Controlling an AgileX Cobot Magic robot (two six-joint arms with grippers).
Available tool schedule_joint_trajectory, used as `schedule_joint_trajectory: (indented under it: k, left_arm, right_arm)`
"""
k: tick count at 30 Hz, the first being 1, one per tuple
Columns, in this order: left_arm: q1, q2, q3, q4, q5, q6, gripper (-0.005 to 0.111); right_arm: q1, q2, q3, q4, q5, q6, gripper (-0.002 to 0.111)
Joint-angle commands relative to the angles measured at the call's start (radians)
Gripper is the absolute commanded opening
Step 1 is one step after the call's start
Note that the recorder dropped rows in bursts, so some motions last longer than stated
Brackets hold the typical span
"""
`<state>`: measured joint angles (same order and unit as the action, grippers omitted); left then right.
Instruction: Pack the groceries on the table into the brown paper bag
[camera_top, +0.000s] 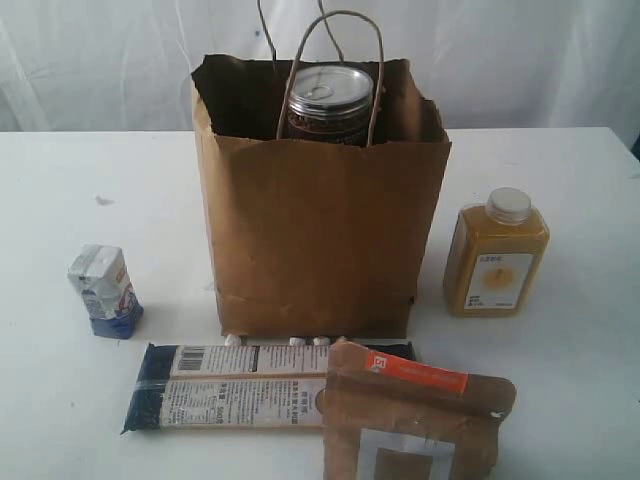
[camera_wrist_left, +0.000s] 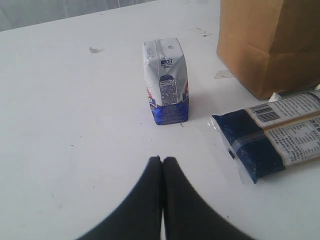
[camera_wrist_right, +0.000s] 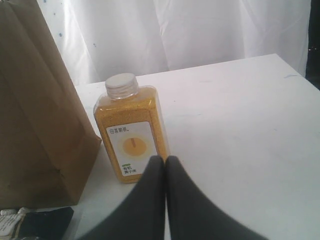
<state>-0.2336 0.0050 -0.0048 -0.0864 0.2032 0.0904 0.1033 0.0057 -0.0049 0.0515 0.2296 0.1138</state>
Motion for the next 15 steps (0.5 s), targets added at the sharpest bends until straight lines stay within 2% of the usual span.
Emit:
schedule_joint_trajectory:
  k: [1, 11, 15]
  left_arm:
    - [0.004, -0.005, 0.005, -0.001, -0.002, 0.003, 0.0]
    - [0.004, -0.005, 0.005, -0.001, -0.002, 0.003, 0.0]
    - [0.004, -0.005, 0.005, -0.001, -0.002, 0.003, 0.0]
  right_arm:
    - [-0.005, -0.006, 0.005, 0.001, -0.008, 0.003, 0.0]
    - [-0.005, -0.006, 0.005, 0.001, -0.019, 0.003, 0.0]
    - [-0.005, -0.006, 0.005, 0.005, -0.165, 0.071, 0.0]
